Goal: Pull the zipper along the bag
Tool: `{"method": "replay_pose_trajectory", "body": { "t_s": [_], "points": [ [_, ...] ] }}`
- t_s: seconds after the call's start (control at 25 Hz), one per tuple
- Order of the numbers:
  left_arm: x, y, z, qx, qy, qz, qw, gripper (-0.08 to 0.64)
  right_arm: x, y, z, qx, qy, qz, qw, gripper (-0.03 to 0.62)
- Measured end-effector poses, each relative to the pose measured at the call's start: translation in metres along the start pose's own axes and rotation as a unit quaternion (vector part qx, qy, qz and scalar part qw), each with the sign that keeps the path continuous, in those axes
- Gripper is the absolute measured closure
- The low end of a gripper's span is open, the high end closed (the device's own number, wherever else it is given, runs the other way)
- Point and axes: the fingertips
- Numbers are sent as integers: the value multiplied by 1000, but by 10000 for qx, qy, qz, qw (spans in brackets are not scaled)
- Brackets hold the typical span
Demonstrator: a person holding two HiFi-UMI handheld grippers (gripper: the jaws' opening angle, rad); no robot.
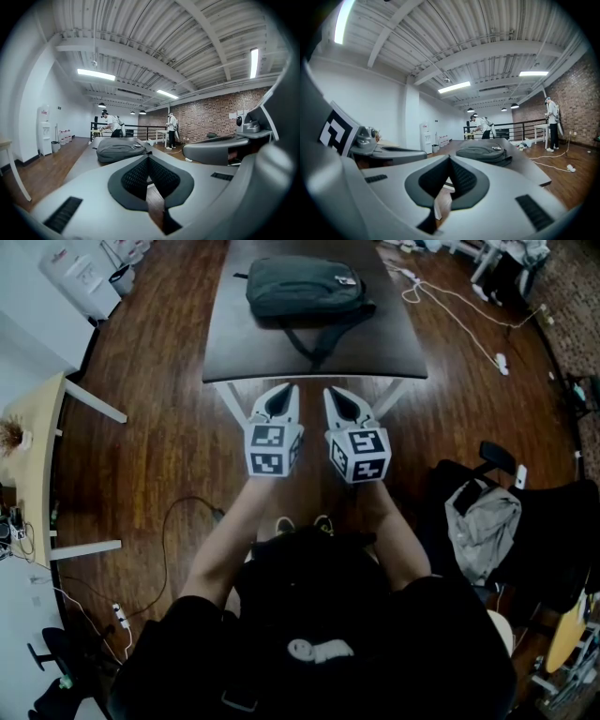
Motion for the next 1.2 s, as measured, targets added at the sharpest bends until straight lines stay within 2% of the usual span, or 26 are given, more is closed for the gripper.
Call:
{"method": "replay_pose_trajectory", "body": {
  "t_s": [0.36, 0.56, 1.2],
  "points": [
    [-2, -4, -6, -76, -39, -34, 10000, 560, 3, -8, -9, 0, -82, 33, 10000, 580],
    [-5, -3, -8, 58, -54, -30, 10000, 560, 2, -9, -10, -39, -101, 32, 9999, 580],
    [-15, 1, -12, -65, -46, -38, 10000, 560, -7, -20, -12, -43, -89, 92, 9999, 580]
  ]
}}
Point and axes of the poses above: the fingertips, and each gripper's own axes: x backward along the fingers, y to its left, z out of its underside, and after that the axes turned 5 degrees about -z, right-handed
